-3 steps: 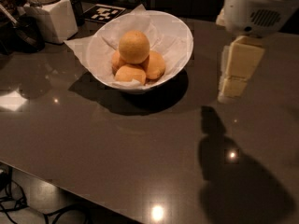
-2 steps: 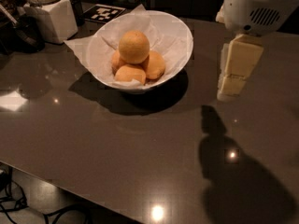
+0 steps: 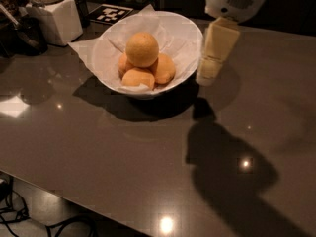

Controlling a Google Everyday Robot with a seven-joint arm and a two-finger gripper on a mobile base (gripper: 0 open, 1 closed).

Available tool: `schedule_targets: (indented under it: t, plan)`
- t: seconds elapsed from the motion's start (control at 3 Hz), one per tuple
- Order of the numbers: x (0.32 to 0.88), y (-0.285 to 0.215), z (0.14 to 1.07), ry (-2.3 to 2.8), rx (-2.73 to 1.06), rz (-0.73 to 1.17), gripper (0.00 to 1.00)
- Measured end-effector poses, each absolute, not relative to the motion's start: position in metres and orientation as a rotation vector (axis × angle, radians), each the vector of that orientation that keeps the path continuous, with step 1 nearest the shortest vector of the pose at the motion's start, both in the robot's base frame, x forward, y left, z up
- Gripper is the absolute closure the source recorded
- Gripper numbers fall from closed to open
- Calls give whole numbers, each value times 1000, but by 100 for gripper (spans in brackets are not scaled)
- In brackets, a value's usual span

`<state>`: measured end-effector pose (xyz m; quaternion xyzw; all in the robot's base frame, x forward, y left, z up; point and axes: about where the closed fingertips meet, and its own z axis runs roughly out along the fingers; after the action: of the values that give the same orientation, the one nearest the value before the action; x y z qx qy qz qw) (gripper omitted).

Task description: Pick orange from white bowl

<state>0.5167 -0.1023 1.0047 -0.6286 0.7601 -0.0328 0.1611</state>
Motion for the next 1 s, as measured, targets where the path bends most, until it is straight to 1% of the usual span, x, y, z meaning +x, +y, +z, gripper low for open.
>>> schedule_targets:
  t: [0.33,0.67,1.0]
  plan:
    - [555,-74,1002,2198,-1771,-25,0]
    - [564,-65,1008,2165,-1752,-25,0]
    - [580,-50,1001,2138,-1749,-71,0]
